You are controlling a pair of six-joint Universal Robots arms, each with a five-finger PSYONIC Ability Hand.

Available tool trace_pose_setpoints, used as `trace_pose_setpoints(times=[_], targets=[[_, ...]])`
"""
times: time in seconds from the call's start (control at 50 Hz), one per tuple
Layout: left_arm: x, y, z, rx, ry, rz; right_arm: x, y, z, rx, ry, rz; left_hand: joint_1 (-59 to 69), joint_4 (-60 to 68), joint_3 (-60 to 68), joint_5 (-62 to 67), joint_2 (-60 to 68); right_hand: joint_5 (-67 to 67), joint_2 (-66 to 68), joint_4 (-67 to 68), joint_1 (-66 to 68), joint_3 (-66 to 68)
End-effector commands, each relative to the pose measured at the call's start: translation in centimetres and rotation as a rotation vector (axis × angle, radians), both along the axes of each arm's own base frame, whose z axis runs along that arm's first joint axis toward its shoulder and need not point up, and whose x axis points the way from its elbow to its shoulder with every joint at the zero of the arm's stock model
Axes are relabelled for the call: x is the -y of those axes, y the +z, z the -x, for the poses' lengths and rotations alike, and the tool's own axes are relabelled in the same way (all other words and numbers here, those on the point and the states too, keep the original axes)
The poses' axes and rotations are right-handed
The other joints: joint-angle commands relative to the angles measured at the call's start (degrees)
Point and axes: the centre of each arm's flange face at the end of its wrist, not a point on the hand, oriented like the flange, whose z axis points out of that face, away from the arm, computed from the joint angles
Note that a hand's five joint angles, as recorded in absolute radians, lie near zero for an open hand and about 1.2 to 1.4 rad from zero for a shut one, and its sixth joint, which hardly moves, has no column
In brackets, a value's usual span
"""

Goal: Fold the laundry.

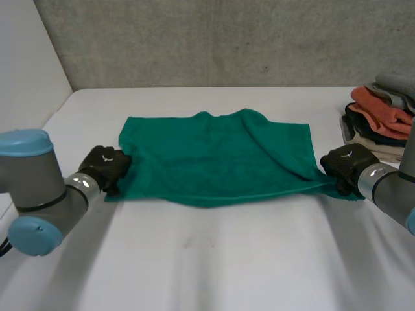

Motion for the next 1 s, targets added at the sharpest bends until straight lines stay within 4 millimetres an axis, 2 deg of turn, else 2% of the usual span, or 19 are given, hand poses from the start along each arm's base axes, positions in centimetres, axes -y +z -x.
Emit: trace_pose_setpoints(times=[0.02, 0.1, 0.26, 0.5, 0.66, 0.8, 0.92, 1.0], targets=[[-2.1, 0.5, -0.3, 0.003, -0.007, -0.021, 0.0, 0.0, 0.0, 0.000, 0.001, -0.001, -2.6, -4.7, -5.0, -4.8, -4.2, 13.1, 13.0, 11.2, 17.6, 11.7], [-2.4, 0.1, -0.3, 0.011, -0.012, -0.039, 0.0, 0.0, 0.0, -0.001, 0.002, -0.001, -5.9, -8.1, -8.4, -8.2, -7.6, 13.1, 13.0, 11.2, 17.6, 11.7], [-1.3, -0.7, -0.5, 0.010, -0.001, -0.041, 0.0, -0.1, 0.0, -0.001, 0.002, -0.002, -5.1, -7.2, -7.6, -7.4, -6.8, 13.1, 13.0, 11.2, 17.6, 11.7], [-0.5, -2.4, 1.0, 0.014, -0.033, -0.066, 0.0, -0.2, 0.0, -0.003, 0.003, -0.005, -3.4, -5.6, -5.9, -5.7, -5.1, 13.1, 13.0, 11.2, 17.6, 11.7], [-0.1, -2.4, 2.1, 0.007, -0.057, -0.045, 0.0, -0.2, 0.0, -0.005, 0.003, -0.006, 0.5, -1.7, -2.0, -1.8, -1.2, 13.1, 13.0, 11.2, 17.6, 11.7], [1.2, -1.8, 2.7, -0.004, -0.061, -0.005, 0.0, -0.3, 0.0, -0.005, 0.003, -0.007, 2.0, -0.2, -0.5, -0.3, 0.3, 13.1, 13.0, 11.2, 17.6, 11.7], [1.9, -2.5, 3.0, 0.000, -0.064, -0.002, 0.0, -0.3, 0.0, -0.005, 0.003, -0.009, 3.7, 1.5, 1.2, 1.4, 2.0, 13.1, 13.0, 11.2, 17.6, 11.7], [2.3, -2.9, 3.2, 0.001, -0.068, -0.003, 0.0, -0.3, 0.0, -0.005, 0.002, -0.009, 10.7, 8.5, 8.2, 8.4, 9.0, 13.1, 13.0, 11.2, 17.6, 11.7]])
